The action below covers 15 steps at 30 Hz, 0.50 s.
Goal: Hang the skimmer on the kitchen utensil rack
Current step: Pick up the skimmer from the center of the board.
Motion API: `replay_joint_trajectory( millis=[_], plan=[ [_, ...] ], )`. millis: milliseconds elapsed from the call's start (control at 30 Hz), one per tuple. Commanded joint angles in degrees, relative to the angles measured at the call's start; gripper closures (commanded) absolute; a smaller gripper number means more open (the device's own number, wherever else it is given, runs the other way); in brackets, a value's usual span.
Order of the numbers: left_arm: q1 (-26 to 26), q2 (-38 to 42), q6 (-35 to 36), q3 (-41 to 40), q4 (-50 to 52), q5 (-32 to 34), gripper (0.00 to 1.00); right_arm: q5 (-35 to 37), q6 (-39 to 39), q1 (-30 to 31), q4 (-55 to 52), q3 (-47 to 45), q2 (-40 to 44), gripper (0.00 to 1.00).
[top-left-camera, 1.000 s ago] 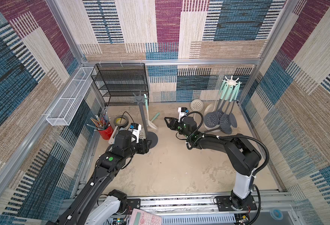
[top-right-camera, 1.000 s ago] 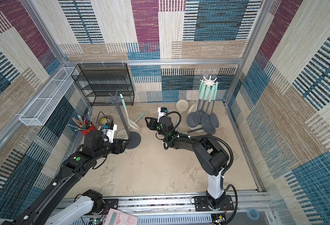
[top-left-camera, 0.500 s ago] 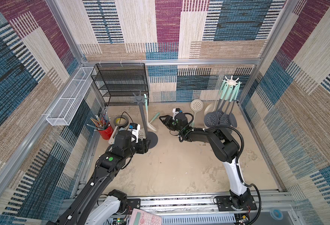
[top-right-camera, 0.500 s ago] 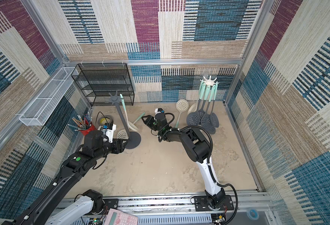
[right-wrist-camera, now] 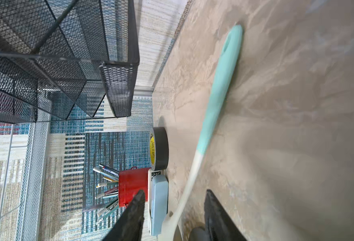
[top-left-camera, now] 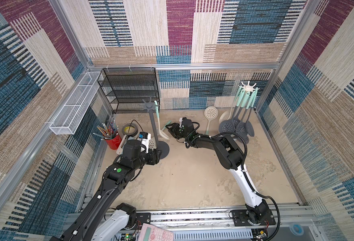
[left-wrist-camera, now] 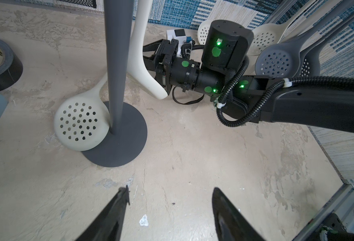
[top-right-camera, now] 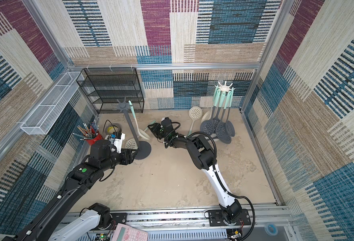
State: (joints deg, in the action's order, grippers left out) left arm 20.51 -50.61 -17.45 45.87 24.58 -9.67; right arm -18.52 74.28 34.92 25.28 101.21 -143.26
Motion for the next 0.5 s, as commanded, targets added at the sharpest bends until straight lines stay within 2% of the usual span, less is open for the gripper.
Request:
replay_joint_trajectory(
  millis=[0, 467],
  plan=[
    [-0.1, 0.2, -0.1, -0.2, -1.7, -1.1, 0.34, -1.0, 3.4, 0.2, -0.3, 2.0, -1.6, 0.53],
    [-0.3, -0.4, -0.5, -0.1, -2.2, -1.9, 0.35, 0.7, 10.6, 1.6, -9.4, 16.2, -9.9, 0.56]
  ],
)
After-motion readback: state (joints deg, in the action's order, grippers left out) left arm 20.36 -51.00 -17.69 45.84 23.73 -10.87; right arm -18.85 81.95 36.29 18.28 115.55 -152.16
